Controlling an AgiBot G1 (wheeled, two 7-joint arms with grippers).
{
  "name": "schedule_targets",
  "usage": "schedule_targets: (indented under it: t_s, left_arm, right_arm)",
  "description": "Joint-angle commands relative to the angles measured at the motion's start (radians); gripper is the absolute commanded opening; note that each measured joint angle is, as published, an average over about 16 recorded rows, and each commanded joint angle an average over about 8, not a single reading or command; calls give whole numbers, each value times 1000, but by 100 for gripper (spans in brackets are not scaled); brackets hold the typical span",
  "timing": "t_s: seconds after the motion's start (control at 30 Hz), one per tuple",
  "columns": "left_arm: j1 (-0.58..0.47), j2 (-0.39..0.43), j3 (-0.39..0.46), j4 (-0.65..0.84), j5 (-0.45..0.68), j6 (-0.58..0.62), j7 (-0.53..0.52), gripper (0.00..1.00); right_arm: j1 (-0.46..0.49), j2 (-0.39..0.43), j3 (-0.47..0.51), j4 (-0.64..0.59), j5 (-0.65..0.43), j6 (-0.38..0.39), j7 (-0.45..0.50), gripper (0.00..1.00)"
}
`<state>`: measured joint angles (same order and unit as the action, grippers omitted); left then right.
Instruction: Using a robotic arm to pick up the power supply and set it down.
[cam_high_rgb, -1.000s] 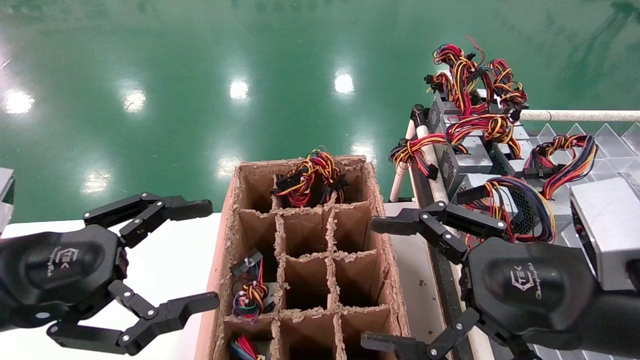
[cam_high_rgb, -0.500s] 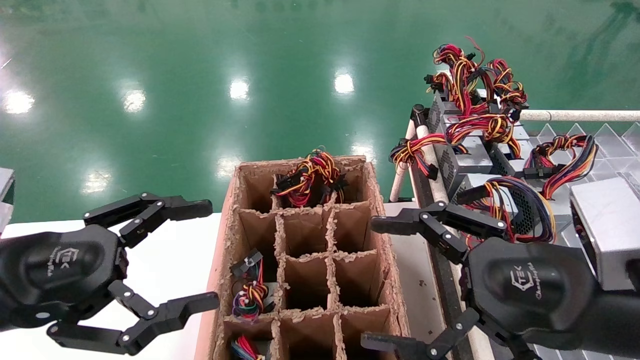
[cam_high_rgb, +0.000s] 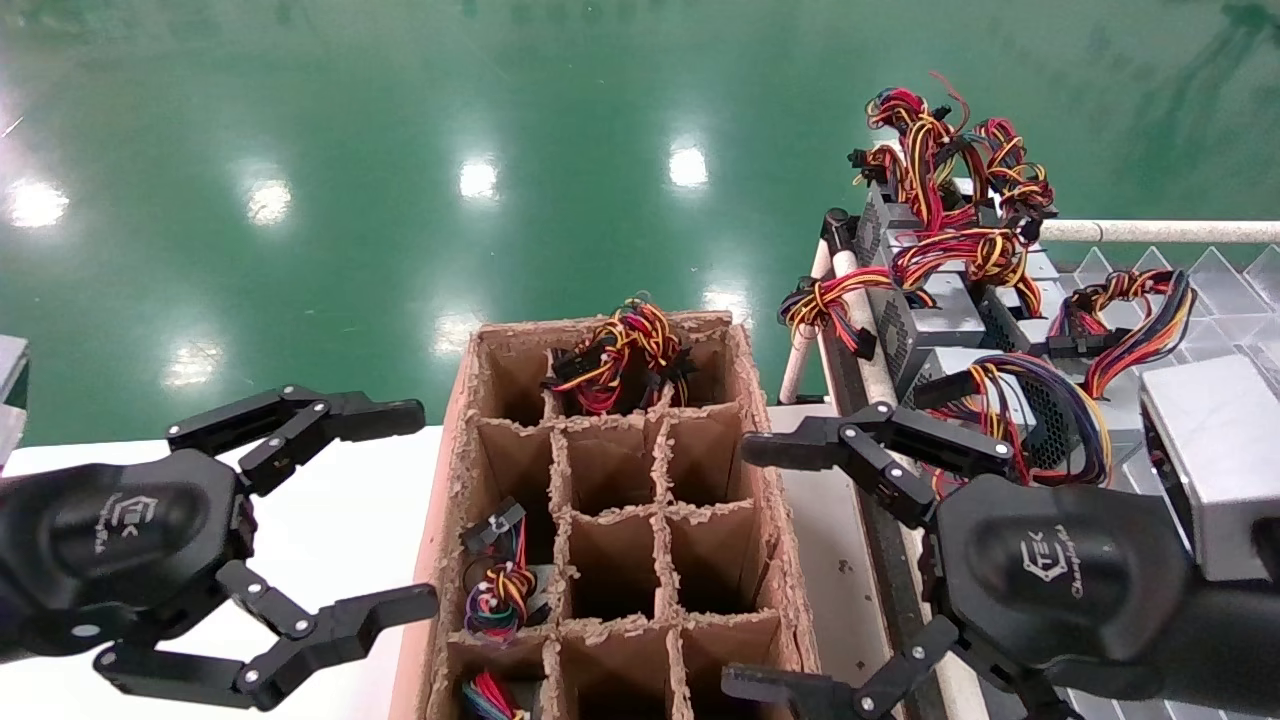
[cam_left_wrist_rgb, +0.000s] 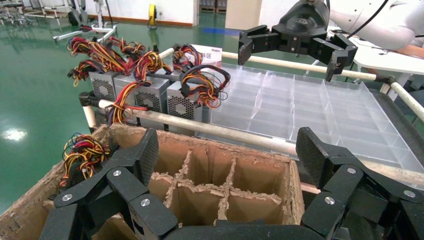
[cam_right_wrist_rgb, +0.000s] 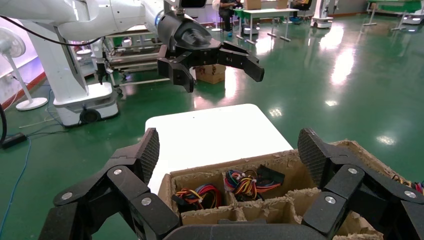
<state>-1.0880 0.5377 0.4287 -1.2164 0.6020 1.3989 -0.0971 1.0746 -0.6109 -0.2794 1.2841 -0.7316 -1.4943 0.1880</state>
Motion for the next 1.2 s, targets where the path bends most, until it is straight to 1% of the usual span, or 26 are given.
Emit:
schedule_targets:
  t_s: [0.03,1.2]
  left_arm:
    - [0,0,0,0,0,0,0,100]
    - [0,0,0,0,0,0,0,100]
  right_arm:
    - [0,0,0,0,0,0,0,100]
    - [0,0,0,0,0,0,0,100]
